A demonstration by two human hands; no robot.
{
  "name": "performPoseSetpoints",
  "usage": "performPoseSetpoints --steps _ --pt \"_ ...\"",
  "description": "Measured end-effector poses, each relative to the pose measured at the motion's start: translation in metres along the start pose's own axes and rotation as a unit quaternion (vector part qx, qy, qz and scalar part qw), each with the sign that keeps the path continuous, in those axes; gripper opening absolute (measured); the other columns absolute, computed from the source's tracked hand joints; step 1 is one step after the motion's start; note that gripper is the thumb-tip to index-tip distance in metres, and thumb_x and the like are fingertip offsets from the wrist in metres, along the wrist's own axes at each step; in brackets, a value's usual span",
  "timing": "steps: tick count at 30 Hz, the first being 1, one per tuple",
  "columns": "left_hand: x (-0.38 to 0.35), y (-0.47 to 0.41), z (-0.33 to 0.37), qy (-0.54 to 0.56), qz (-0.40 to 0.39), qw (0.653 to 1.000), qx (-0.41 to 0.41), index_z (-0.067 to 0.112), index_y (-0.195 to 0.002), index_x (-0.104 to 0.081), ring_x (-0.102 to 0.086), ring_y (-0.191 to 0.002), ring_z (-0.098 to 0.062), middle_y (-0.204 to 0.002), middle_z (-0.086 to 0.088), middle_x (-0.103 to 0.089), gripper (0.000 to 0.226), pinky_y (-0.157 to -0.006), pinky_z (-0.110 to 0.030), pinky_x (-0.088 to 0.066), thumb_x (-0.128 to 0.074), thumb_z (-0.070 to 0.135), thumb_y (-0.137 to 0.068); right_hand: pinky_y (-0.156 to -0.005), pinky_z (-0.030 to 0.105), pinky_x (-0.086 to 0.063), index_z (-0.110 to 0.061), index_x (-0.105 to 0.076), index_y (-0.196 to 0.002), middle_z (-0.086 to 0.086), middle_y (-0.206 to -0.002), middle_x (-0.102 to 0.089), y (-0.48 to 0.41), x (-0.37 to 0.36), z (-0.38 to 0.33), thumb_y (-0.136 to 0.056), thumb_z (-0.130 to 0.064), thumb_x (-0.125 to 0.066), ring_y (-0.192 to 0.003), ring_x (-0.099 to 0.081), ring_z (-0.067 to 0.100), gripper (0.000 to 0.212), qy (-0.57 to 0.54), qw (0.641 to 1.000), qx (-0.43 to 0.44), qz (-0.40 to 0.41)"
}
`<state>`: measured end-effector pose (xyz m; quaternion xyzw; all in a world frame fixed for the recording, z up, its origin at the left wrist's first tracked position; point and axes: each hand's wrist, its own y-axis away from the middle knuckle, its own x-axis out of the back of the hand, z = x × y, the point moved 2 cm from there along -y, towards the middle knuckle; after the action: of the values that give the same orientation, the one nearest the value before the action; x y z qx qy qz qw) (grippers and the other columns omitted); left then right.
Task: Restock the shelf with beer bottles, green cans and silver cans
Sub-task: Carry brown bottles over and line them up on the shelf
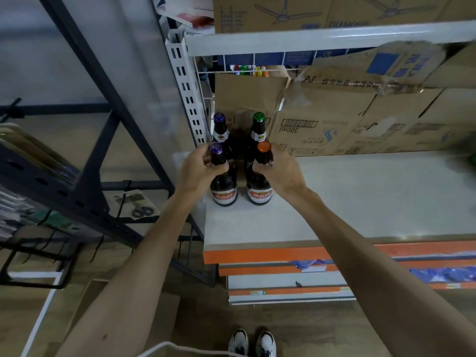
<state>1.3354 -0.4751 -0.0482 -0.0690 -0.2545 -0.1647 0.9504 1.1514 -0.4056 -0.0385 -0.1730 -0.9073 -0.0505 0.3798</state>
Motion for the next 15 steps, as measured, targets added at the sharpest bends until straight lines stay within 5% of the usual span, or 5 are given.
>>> performPoseSetpoints --steps 4,15 --pt "-0.006 -0.006 -0.005 -0.047 0.002 0.999 -0.008 0.012 -0.117 -0.061 -0.062 -0.106 -0.018 -0.111 -0.001 -0.067 0.039 -0.095 -0.04 -0.052 -0.077 0.015 -0.082 -0.089 0.045 -0.052 -0.01 -0.052 -0.117 0.011 -0.116 -0.063 -0.002 0.0 0.0 -0.087 -0.023 -0.071 -0.101 -0.061 0.031 0.037 0.004 1.0 0.002 -0.001" --pt "-0.005 -0.014 -0.009 -0.063 0.023 0.998 -0.011 0.012 -0.123 -0.058 -0.056 -0.118 -0.016 -0.125 -0.004 -0.064 0.039 -0.094 -0.032 -0.044 -0.072 0.018 -0.087 -0.092 0.041 -0.048 -0.009 -0.05 -0.125 0.011 -0.126 -0.056 -0.006 -0.001 0.001 -0.091 -0.02 -0.068 -0.107 -0.056 0.029 0.04 -0.005 1.0 0.016 -0.001"
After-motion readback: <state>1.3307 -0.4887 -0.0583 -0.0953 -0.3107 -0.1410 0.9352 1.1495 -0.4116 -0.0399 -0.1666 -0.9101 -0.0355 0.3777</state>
